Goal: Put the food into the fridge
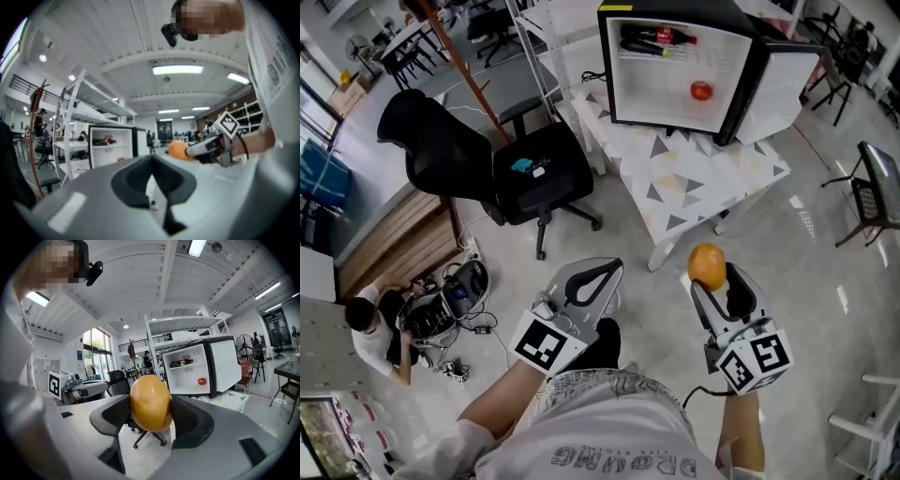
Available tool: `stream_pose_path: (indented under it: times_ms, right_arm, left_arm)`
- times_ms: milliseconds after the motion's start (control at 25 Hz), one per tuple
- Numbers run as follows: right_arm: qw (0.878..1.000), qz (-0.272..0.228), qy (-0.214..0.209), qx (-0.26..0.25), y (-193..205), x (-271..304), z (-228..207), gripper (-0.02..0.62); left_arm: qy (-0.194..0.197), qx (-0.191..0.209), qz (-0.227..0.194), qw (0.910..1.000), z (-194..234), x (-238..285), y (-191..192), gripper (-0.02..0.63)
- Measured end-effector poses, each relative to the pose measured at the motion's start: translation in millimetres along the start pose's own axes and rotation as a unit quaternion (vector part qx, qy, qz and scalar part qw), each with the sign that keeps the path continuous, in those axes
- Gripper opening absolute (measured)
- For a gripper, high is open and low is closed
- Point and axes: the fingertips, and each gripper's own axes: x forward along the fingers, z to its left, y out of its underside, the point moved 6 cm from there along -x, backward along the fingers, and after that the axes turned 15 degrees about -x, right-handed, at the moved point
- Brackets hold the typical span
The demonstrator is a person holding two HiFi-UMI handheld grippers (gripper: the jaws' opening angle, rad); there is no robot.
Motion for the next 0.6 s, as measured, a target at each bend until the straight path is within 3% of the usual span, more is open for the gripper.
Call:
stream_pose_path:
  times_ms: [600]
  right_arm:
    - [1.000, 0.013, 0.006, 0.012, -19.2, 110.7, -39.9, 0.272]
  left_arm:
    - [0.008, -0.006, 0.016, 0.9998, 103.8, 60.6, -17.9, 0.009]
